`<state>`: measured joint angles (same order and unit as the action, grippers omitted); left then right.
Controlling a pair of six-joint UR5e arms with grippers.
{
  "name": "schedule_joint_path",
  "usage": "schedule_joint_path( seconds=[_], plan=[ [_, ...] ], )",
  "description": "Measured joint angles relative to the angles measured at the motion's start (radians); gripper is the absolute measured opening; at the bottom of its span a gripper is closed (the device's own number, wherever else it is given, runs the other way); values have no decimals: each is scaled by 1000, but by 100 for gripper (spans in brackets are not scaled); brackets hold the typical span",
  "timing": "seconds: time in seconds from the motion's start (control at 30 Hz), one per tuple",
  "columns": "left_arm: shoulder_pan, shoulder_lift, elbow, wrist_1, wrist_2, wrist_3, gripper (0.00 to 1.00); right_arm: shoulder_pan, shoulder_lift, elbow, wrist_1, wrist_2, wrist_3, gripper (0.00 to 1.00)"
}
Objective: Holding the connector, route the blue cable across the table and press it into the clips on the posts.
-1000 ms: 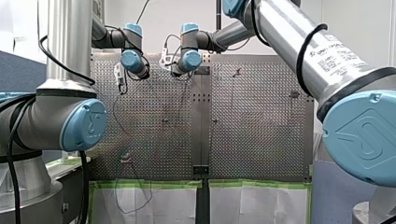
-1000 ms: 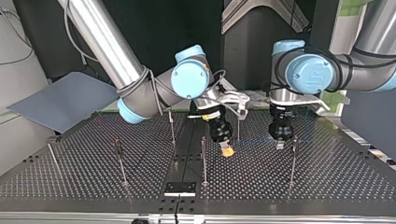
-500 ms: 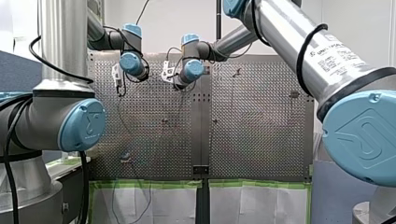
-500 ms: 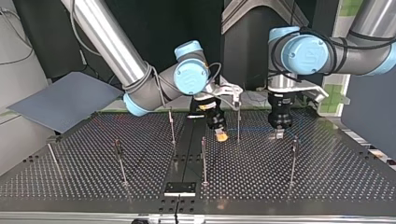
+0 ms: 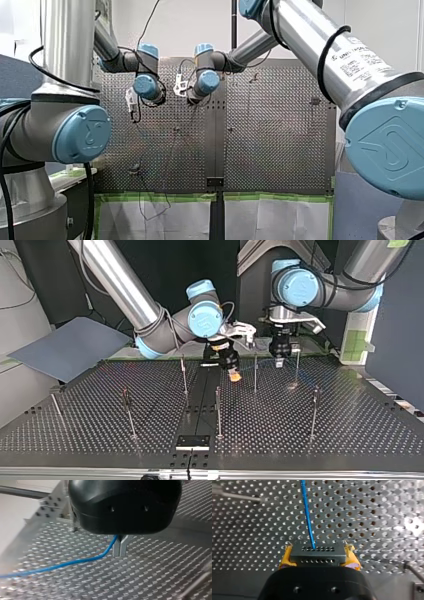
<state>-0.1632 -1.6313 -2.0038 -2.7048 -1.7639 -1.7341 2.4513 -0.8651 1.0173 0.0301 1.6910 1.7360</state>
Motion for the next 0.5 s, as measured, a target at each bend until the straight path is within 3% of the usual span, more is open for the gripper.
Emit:
schedule_joint_path(
  seconds=[0.17, 0.5],
  plan=[
    [-27, -32, -46, 30, -35, -25, 0, -1, 0, 23, 0, 0, 0, 0],
    [-29, -92, -129, 66, -42, -30, 0, -2, 0, 92, -4, -1, -12, 0]
  ],
)
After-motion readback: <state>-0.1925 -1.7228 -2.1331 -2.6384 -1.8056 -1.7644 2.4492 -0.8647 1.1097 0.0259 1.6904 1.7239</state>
